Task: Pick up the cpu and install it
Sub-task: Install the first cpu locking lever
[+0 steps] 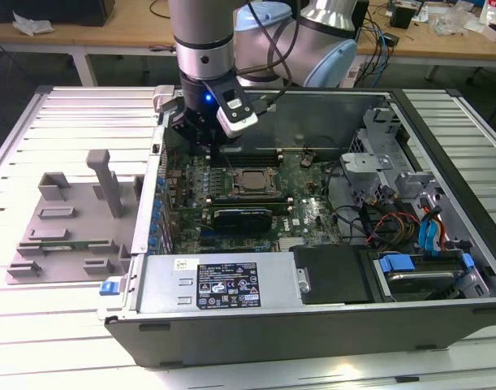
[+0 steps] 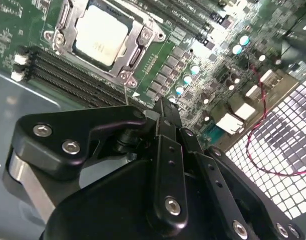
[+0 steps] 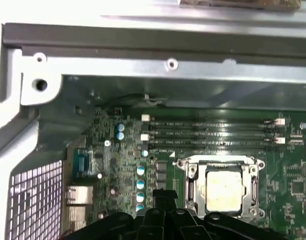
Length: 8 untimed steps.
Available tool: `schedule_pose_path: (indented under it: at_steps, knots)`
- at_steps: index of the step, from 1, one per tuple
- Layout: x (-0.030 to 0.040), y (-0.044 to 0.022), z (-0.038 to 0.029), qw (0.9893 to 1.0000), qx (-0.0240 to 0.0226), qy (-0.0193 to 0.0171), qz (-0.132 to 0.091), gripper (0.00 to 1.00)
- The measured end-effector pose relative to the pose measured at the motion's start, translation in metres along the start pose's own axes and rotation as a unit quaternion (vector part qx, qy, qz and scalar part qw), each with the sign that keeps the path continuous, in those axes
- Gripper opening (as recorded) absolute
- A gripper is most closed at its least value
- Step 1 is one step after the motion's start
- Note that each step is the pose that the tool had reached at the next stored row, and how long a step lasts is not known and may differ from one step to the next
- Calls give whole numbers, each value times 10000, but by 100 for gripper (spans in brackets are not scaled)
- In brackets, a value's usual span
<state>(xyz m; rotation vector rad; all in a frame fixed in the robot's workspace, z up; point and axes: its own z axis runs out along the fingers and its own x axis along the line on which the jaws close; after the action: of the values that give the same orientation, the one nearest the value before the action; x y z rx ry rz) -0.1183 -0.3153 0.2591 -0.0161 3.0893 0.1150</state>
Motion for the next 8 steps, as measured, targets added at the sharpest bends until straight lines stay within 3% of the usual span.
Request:
schedule_pose_path:
  at_steps: [1, 2, 4, 6, 7, 8]
  knots:
    - [7, -1, -1, 10000, -74, 0, 3, 11]
    - [28, -1, -1, 9997, -237, -4, 11, 11]
    - [52, -1, -2, 9991, -430, -7, 21, 11]
    - [56, -2, -2, 9983, -582, -8, 28, 11]
    - [56, -5, -1, 9975, -705, -11, 34, 11]
    - [56, -7, 1, 9972, -747, -11, 36, 11]
